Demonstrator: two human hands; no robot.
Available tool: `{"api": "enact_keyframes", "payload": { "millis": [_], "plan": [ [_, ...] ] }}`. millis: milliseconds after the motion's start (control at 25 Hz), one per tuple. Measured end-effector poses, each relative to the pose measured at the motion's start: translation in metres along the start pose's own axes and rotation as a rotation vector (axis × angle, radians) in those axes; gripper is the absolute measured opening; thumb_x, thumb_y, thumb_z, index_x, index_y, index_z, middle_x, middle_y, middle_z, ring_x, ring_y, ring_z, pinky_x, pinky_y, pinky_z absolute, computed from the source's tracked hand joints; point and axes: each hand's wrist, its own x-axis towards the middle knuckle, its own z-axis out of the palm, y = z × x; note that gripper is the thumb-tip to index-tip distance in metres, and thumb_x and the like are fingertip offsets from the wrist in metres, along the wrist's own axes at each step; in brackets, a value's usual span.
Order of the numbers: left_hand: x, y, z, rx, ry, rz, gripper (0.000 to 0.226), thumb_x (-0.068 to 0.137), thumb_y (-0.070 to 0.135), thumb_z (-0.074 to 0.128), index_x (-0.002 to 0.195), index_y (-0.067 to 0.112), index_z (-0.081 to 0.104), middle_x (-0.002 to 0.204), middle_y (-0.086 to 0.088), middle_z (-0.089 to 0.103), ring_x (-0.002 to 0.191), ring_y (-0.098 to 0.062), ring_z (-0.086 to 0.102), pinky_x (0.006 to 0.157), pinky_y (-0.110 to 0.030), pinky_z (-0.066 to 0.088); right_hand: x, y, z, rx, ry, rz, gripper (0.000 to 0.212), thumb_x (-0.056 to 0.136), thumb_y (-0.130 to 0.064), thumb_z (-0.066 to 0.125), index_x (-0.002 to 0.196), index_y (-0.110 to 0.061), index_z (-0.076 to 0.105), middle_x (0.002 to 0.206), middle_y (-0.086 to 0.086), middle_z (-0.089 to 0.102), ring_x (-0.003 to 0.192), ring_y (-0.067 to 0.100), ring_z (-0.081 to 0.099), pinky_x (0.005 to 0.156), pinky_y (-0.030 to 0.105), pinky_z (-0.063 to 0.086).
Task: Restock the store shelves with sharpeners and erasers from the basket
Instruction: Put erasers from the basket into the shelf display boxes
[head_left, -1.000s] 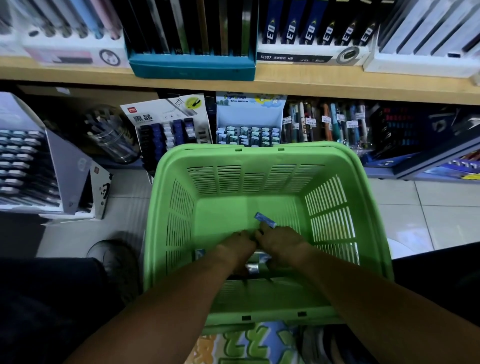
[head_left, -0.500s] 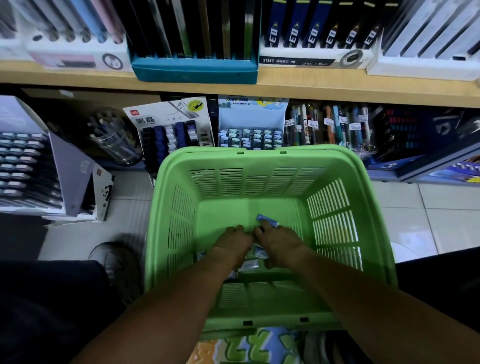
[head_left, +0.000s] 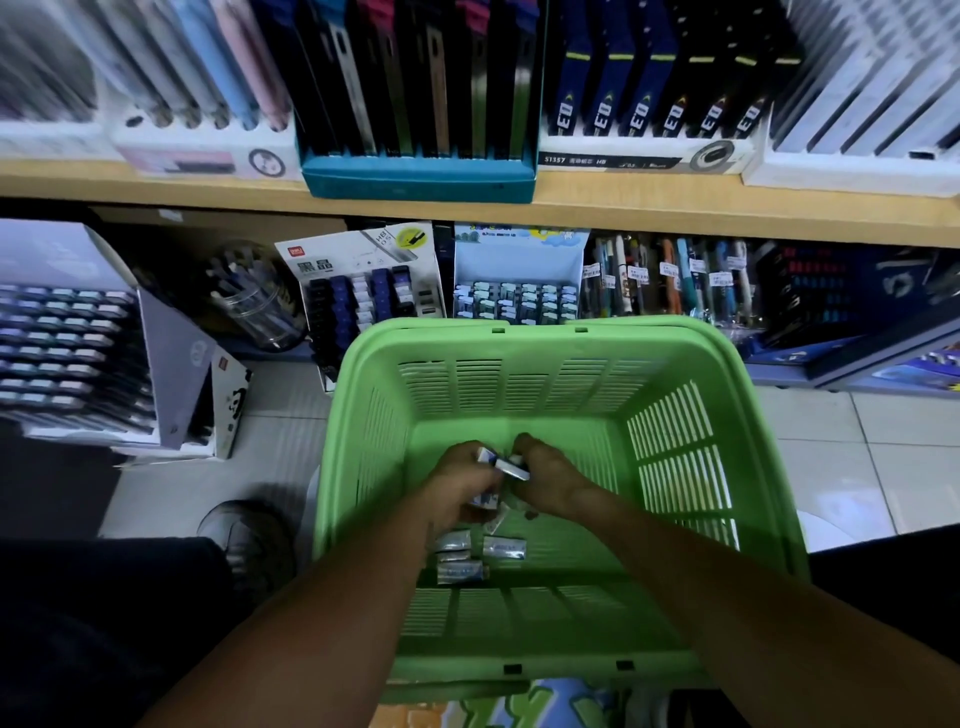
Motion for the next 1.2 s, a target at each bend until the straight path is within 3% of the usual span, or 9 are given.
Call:
{"api": "enact_keyframes", "payload": {
  "millis": [80, 200, 280, 360, 440, 600, 800, 1080, 1200],
  "plan": [
    [-0.008, 0.009, -0.008, -0.195, -0.029, -0.035, 0.033, 0.076, -0.01, 0.045, 0.093, 0.009, 0.066, 0.105, -0.024, 0.067, 0.096, -0.034, 0.065, 0.075, -0.042, 0.061, -0.001, -0.016, -0.011, 0.086, 0.048, -0.024, 0.018, 0.089, -0.006, 0.065, 0.096, -0.008, 0.048, 0.09, 0.011, 0.058, 0.073, 0.023, 0.055, 0.044, 0.014, 0.036],
    [-0.021, 0.017, -0.021, -0.493, -0.23, -0.001, 0.028, 0.083, -0.001, 0.047, 0.099, 0.009, 0.068, 0.1, -0.017, 0.068, 0.094, -0.03, 0.063, 0.078, -0.043, 0.058, -0.003, -0.038, -0.029, 0.082, 0.1, -0.105, 0.016, 0.087, -0.005, 0.064, 0.1, -0.006, 0.055, 0.09, 0.011, 0.061, 0.083, 0.027, 0.06, 0.058, 0.028, 0.041],
    [-0.037, 0.028, -0.025, -0.579, -0.305, 0.012, 0.022, 0.092, 0.025, 0.057, 0.099, 0.008, 0.07, 0.096, -0.015, 0.069, 0.09, -0.027, 0.062, 0.08, -0.042, 0.057, -0.012, -0.054, -0.045, 0.036, 0.106, -0.141, 0.023, 0.087, -0.005, 0.063, 0.109, -0.009, 0.057, 0.097, 0.009, 0.065, 0.088, 0.027, 0.062, 0.065, 0.028, 0.044],
    [-0.048, 0.041, -0.022, -0.594, -0.288, -0.001, 0.05, 0.093, 0.055, 0.057, 0.102, 0.009, 0.073, 0.097, -0.016, 0.073, 0.093, -0.027, 0.063, 0.078, -0.041, 0.056, -0.024, -0.068, -0.061, -0.006, 0.118, -0.173, 0.028, 0.087, -0.004, 0.062, 0.114, -0.011, 0.057, 0.097, 0.005, 0.063, 0.087, 0.024, 0.061, 0.064, 0.023, 0.046],
    [-0.064, 0.053, -0.018, -0.661, -0.265, -0.005, 0.059, 0.088, 0.064, 0.057, 0.108, 0.01, 0.071, 0.098, -0.016, 0.074, 0.095, -0.027, 0.064, 0.077, -0.039, 0.055, -0.041, -0.085, -0.08, -0.061, 0.143, -0.223, 0.026, 0.085, -0.007, 0.065, 0.11, -0.014, 0.061, 0.091, -0.002, 0.057, 0.085, 0.019, 0.058, 0.06, 0.014, 0.039],
    [-0.097, 0.071, -0.024, -0.731, -0.274, 0.07, 0.038, 0.088, 0.053, 0.06, 0.095, 0.018, 0.071, 0.091, -0.006, 0.073, 0.088, -0.022, 0.064, 0.083, -0.035, 0.053, -0.073, -0.119, -0.113, -0.011, 0.139, -0.298, 0.048, 0.073, -0.024, 0.086, 0.115, -0.023, 0.063, 0.106, -0.006, 0.062, 0.096, 0.013, 0.06, 0.08, 0.023, 0.047],
    [-0.144, 0.085, -0.039, -0.73, -0.248, 0.182, 0.037, 0.096, 0.045, 0.049, 0.091, 0.015, 0.07, 0.082, -0.006, 0.073, 0.072, -0.02, 0.067, 0.069, -0.032, 0.057, -0.111, -0.145, -0.146, 0.008, 0.121, -0.362, 0.08, 0.06, -0.036, 0.094, 0.128, -0.03, 0.051, 0.122, -0.011, 0.051, 0.114, 0.009, 0.051, 0.103, 0.028, 0.042],
    [-0.174, 0.102, -0.058, -0.781, -0.248, 0.244, 0.031, 0.09, 0.037, 0.068, 0.097, 0.006, 0.07, 0.076, -0.008, 0.07, 0.048, -0.017, 0.062, 0.041, -0.021, 0.052, -0.13, -0.175, -0.173, 0.125, 0.15, -0.494, 0.073, 0.063, -0.022, 0.094, 0.126, -0.025, 0.057, 0.119, -0.01, 0.063, 0.106, 0.006, 0.063, 0.095, 0.02, 0.05],
    [-0.188, 0.115, -0.07, -0.834, -0.263, 0.356, 0.023, 0.084, 0.022, 0.076, 0.098, 0.005, 0.071, 0.08, -0.01, 0.072, 0.049, -0.016, 0.062, 0.041, -0.021, 0.053, -0.134, -0.185, -0.184, 0.264, 0.197, -0.522, 0.066, 0.064, -0.017, 0.093, 0.121, -0.021, 0.062, 0.114, -0.01, 0.069, 0.101, 0.003, 0.065, 0.095, 0.024, 0.052]
  ]
}}
